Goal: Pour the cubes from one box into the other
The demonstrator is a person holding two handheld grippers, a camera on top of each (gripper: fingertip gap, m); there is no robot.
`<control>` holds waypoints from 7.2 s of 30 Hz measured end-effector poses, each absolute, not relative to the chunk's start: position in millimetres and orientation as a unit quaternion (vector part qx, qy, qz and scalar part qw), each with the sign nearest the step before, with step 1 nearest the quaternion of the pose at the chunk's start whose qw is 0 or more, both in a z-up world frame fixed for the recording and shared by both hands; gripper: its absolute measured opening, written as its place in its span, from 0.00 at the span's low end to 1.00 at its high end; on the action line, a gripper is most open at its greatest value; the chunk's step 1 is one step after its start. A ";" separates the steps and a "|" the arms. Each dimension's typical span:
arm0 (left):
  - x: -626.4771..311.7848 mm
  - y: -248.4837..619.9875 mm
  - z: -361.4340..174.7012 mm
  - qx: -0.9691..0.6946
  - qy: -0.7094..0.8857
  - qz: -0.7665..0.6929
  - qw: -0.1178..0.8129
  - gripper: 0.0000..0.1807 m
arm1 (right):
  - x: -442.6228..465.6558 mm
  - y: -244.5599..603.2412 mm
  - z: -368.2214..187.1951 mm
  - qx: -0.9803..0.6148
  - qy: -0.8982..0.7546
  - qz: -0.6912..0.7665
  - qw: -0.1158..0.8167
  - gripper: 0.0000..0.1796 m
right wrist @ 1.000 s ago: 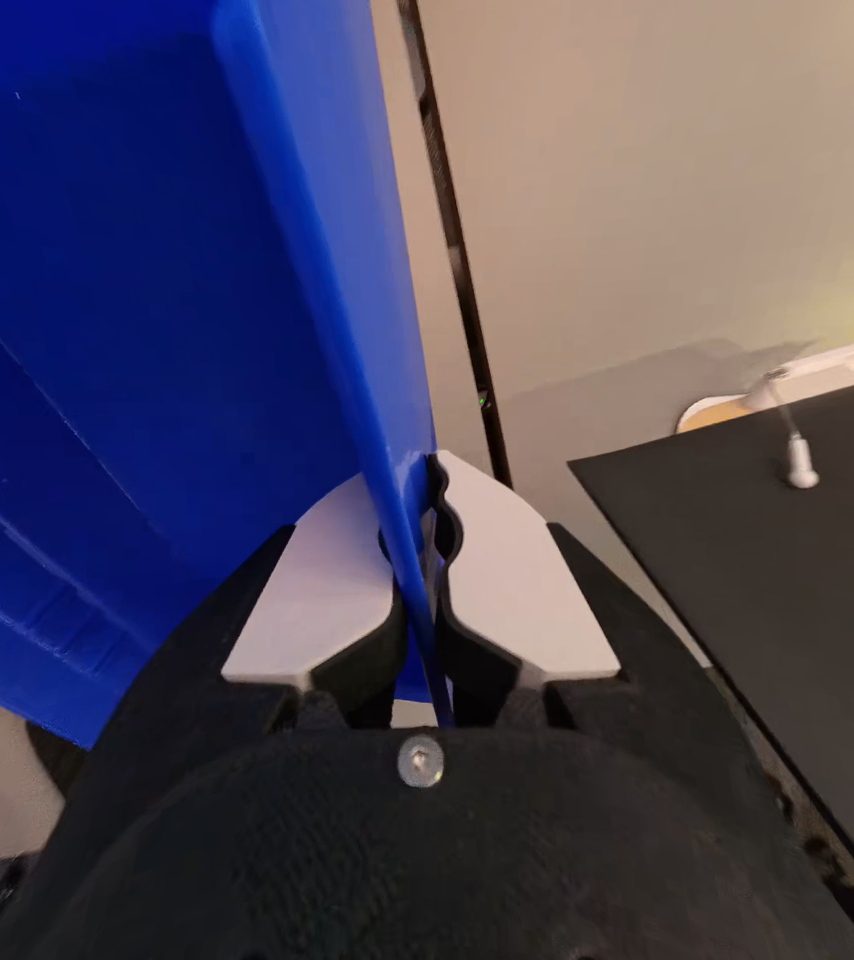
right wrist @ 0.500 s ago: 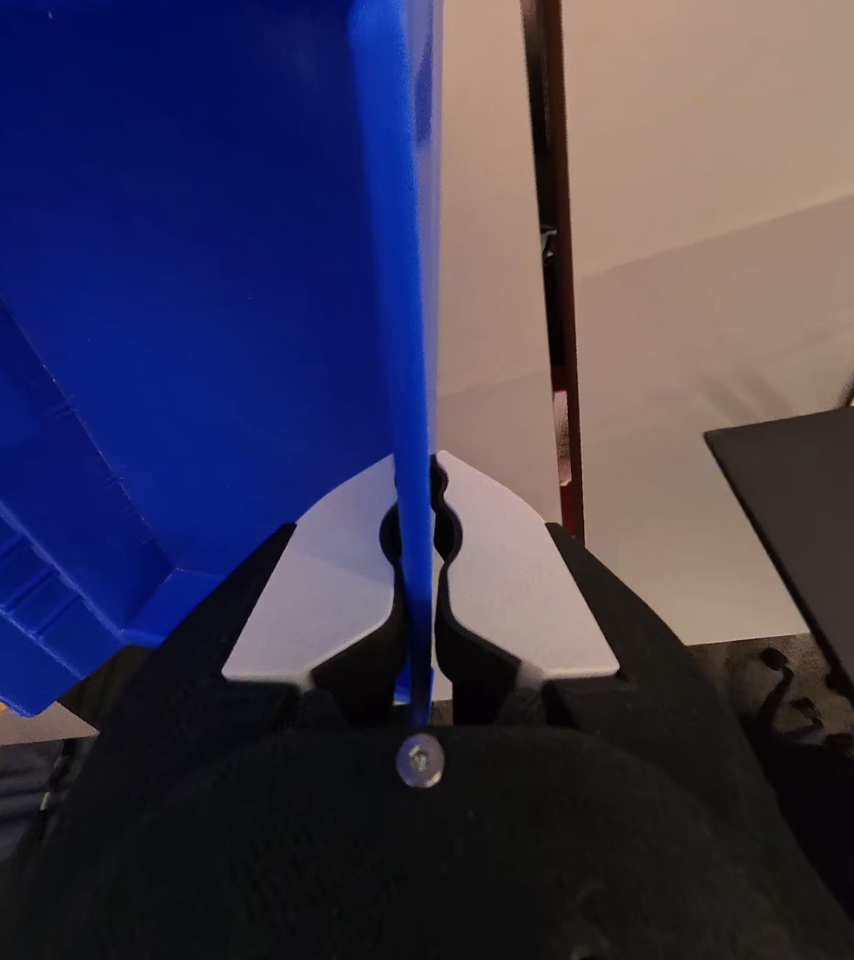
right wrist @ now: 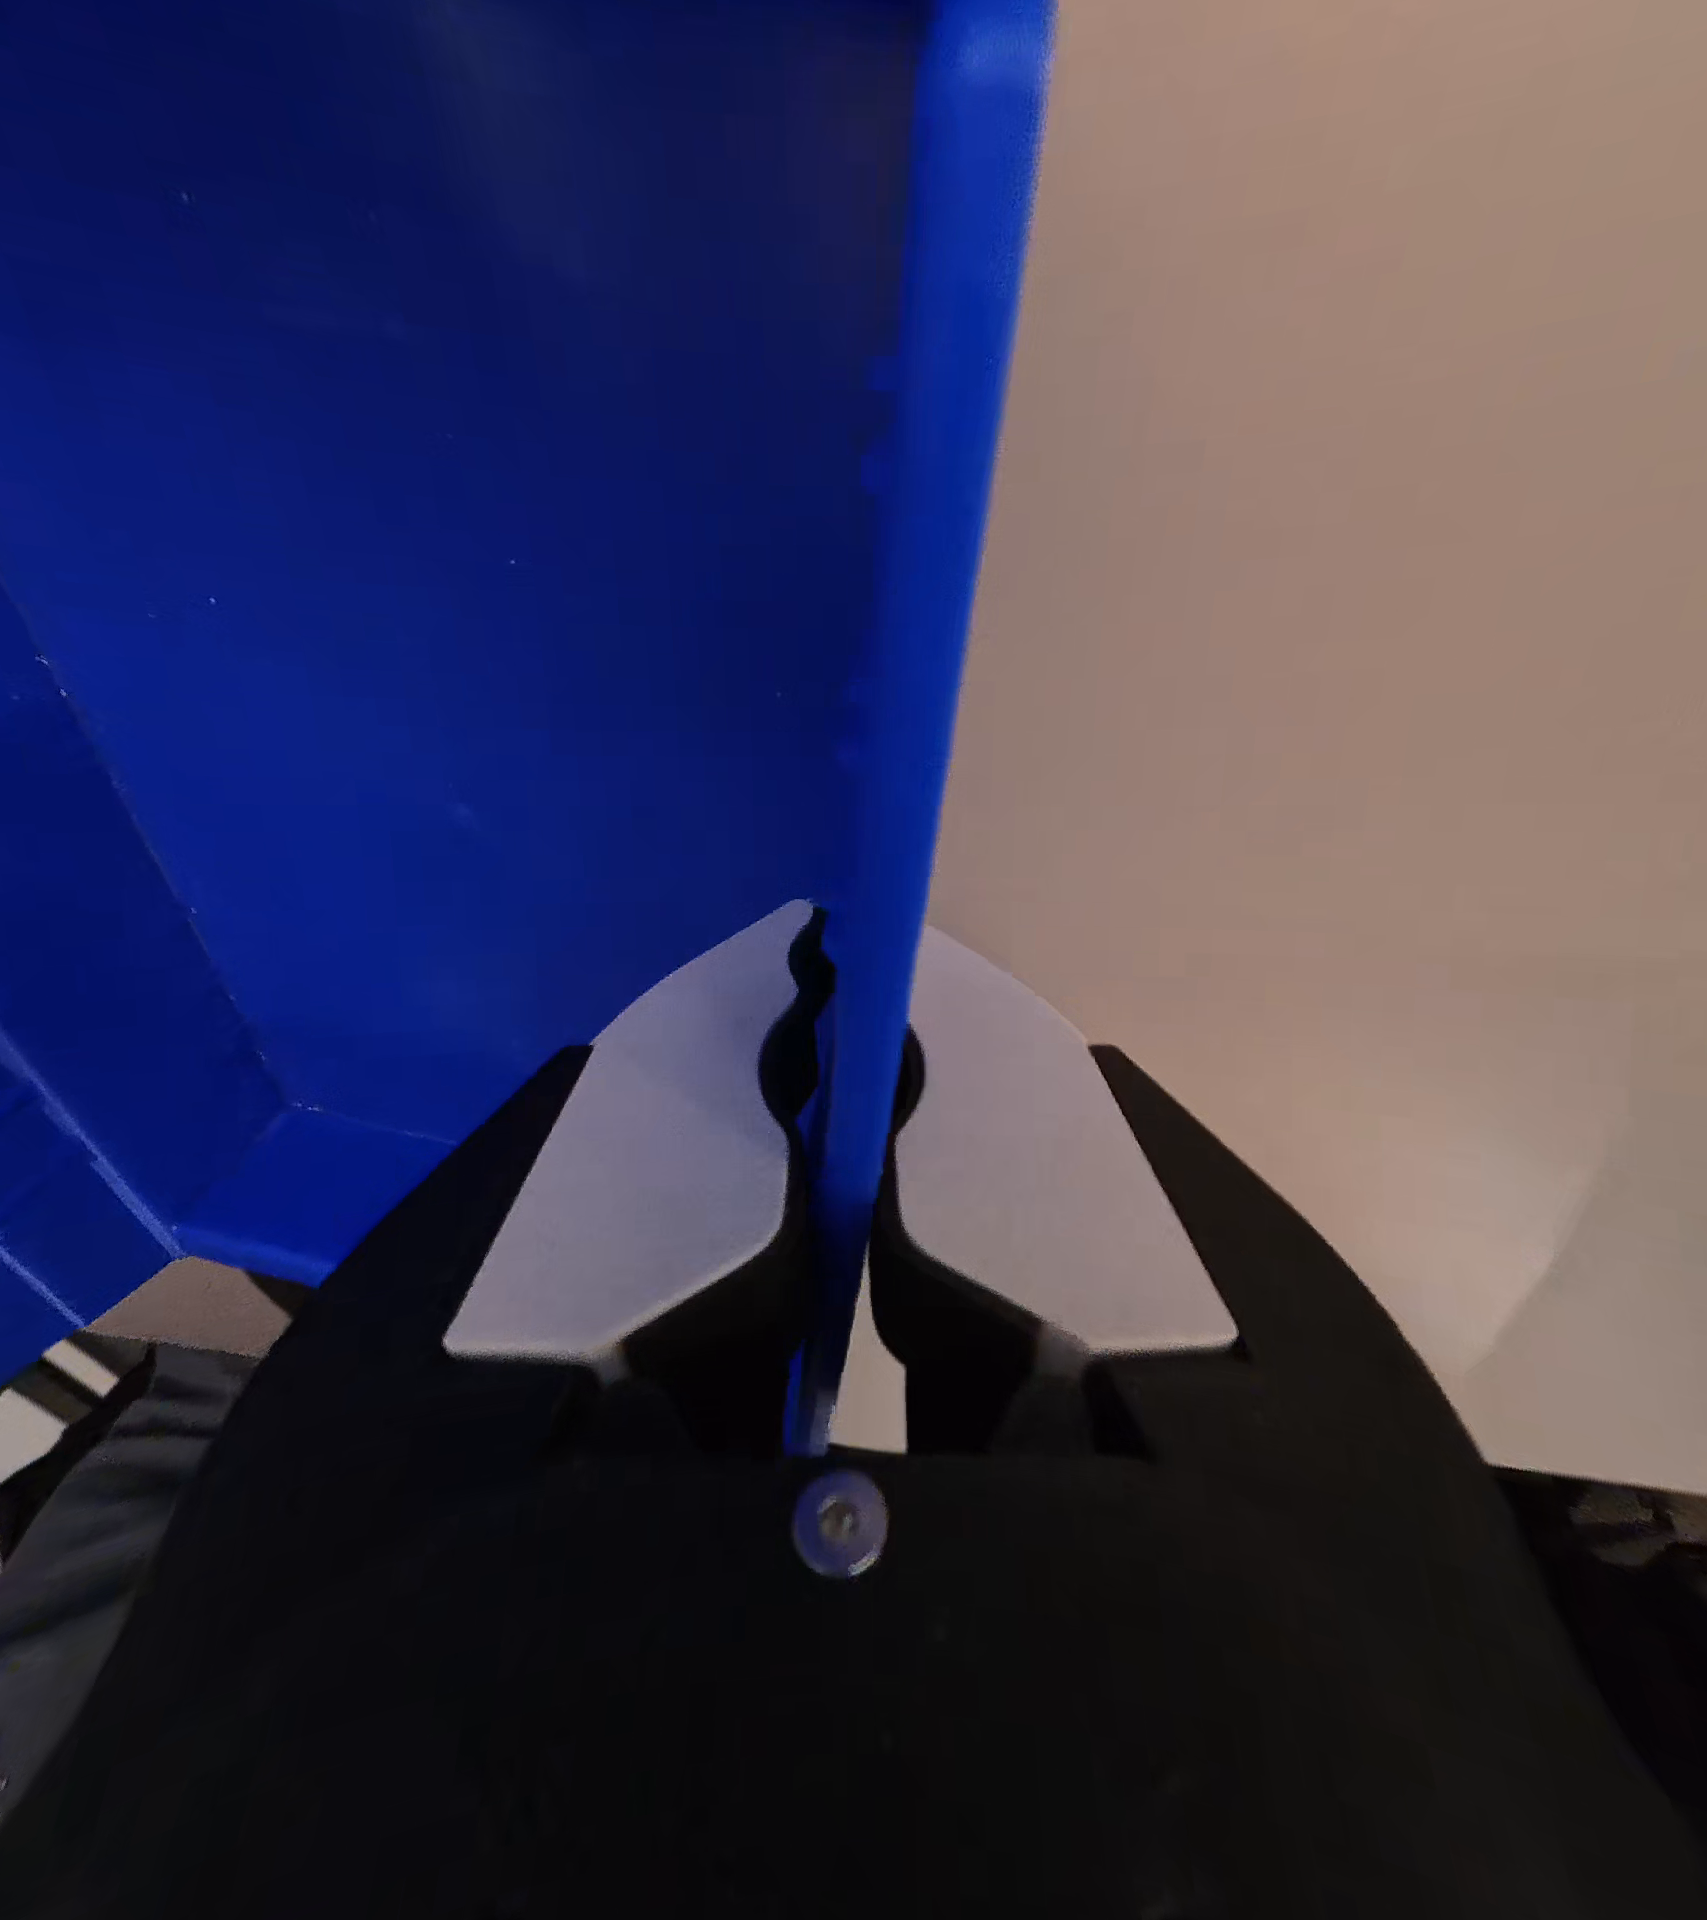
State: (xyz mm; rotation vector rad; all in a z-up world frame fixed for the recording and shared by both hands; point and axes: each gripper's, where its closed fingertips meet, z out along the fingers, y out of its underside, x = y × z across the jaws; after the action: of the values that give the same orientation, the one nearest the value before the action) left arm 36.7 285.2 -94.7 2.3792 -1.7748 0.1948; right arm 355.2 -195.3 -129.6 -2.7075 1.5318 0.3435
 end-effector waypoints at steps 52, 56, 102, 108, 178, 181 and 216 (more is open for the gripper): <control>-110.0 421.4 -100.3 0.863 -0.500 0.075 0.009 0.03 | 42.6 294.2 -70.8 -0.956 0.212 0.126 0.159 0.28; -110.0 420.9 -102.3 0.866 -0.494 0.072 0.018 0.03 | 34.4 288.4 -97.9 -0.970 0.211 0.071 0.093 0.25; 56.8 304.0 72.9 0.795 -0.590 -0.066 -0.123 0.04 | 170.6 174.1 10.6 -0.908 0.298 0.118 0.269 0.03; 133.2 234.1 104.5 0.756 -0.634 -0.003 -0.161 0.04 | 236.3 90.8 57.6 -0.892 0.330 0.049 0.304 0.04; 268.8 122.9 105.6 0.583 -0.650 0.141 -0.466 0.07 | 365.2 -31.6 75.6 -0.712 0.323 -0.228 0.581 0.02; 272.1 126.0 95.1 0.596 -0.661 0.123 -0.440 0.07 | 368.7 -29.3 66.9 -0.718 0.328 -0.227 0.571 0.02; 265.4 120.7 73.9 0.613 -0.667 0.149 -0.396 0.09 | 365.0 -34.2 61.7 -0.759 0.318 -0.238 0.516 0.03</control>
State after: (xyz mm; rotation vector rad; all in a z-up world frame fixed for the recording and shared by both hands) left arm 265.4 120.7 73.9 2.6434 -2.8729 0.6412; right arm 365.0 -34.2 61.7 -1.8221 0.7642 -0.5704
